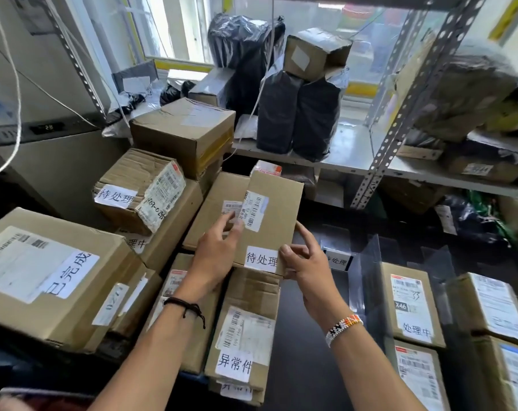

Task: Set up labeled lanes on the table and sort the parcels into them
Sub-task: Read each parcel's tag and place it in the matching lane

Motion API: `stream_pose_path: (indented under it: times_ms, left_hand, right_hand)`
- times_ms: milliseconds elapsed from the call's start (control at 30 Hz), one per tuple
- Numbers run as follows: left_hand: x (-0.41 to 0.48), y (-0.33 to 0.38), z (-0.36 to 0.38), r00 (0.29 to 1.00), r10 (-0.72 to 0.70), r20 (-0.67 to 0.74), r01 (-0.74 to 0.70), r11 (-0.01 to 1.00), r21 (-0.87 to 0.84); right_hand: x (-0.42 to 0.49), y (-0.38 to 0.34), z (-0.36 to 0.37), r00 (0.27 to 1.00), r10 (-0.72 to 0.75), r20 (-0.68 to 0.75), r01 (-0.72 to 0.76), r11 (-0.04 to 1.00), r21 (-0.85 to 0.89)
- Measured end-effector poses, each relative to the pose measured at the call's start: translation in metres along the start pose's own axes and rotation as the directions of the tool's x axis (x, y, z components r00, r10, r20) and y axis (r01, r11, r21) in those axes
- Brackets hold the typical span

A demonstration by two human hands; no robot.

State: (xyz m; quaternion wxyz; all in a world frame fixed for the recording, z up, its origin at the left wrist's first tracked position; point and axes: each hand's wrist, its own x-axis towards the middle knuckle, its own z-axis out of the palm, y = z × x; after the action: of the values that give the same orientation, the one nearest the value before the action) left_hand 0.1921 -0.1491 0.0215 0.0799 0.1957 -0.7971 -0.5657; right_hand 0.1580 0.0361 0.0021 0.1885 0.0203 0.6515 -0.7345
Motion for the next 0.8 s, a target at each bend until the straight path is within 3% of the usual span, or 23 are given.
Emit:
stream_pose_path:
  times_ms: [67, 167, 467, 633, 800]
  left_hand:
    - [-0.004, 0.005, 0.017, 0.999, -0.003, 0.033, 0.007, 0.993, -0.117]
    - [-0.011, 0.011, 0.048, 0.999, 0.003, 0.042, 0.004, 0.989, -0.147]
    - [-0.040, 0.017, 0.140, 0.990, 0.035, 0.139, -0.020, 0.993, -0.113]
    - [-0.051, 0.013, 0.169, 0.987, 0.029, 0.160, -0.012, 0.994, -0.105]
    - [-0.055, 0.003, 0.187, 0.992, 0.000, 0.129, 0.014, 0.994, -0.110]
  right_hand:
    - [-0.007, -0.002, -0.020, 1.000, -0.016, 0.006, 0.016, 1.000, 0.002]
    - [-0.017, -0.001, -0.053, 0.999, -0.029, -0.028, 0.028, 0.999, -0.022]
    - [-0.050, 0.006, -0.135, 0.984, -0.024, -0.178, 0.013, 0.998, -0.061]
    - [-0.054, 0.009, -0.160, 0.978, -0.021, -0.206, 0.021, 1.000, -0.002]
    - [-0.049, 0.023, -0.174, 0.978, 0.012, -0.207, -0.027, 0.997, -0.071]
